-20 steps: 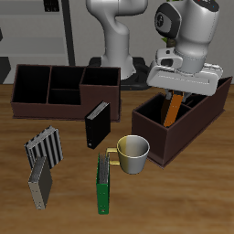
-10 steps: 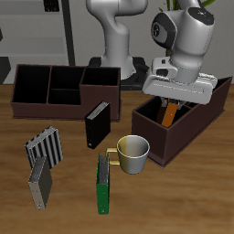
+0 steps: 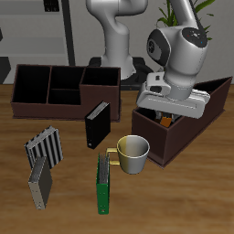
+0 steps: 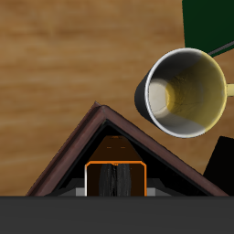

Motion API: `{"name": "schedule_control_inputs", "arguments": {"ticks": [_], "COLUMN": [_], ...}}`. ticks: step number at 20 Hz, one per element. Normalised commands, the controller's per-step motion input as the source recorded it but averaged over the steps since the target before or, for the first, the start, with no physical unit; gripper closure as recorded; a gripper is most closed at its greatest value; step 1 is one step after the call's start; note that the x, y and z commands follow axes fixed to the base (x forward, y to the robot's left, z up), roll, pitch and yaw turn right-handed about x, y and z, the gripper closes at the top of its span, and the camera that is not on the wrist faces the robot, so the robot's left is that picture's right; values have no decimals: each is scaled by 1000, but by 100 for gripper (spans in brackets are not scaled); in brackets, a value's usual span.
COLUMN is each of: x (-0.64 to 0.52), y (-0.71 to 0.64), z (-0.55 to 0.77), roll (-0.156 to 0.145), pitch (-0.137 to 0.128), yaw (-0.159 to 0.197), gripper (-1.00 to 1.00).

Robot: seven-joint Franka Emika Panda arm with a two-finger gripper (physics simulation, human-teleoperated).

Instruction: Place the orange book into the left desk caddy's right compartment

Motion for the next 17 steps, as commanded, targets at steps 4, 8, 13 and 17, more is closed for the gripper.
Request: {"name": "schedule_control_inputs", "arguments": {"ticks": [4,8,13,17], "x": [-38,-73,-206,-262], "y": [56,5,22,-30], "z": [-58,120,169,156], "roll": [36,22,44,47], "pitch": [18,-8,-37,-46], "yaw": [-13,-1,3,46], "gripper": [-100,-100,-100,-100]}}
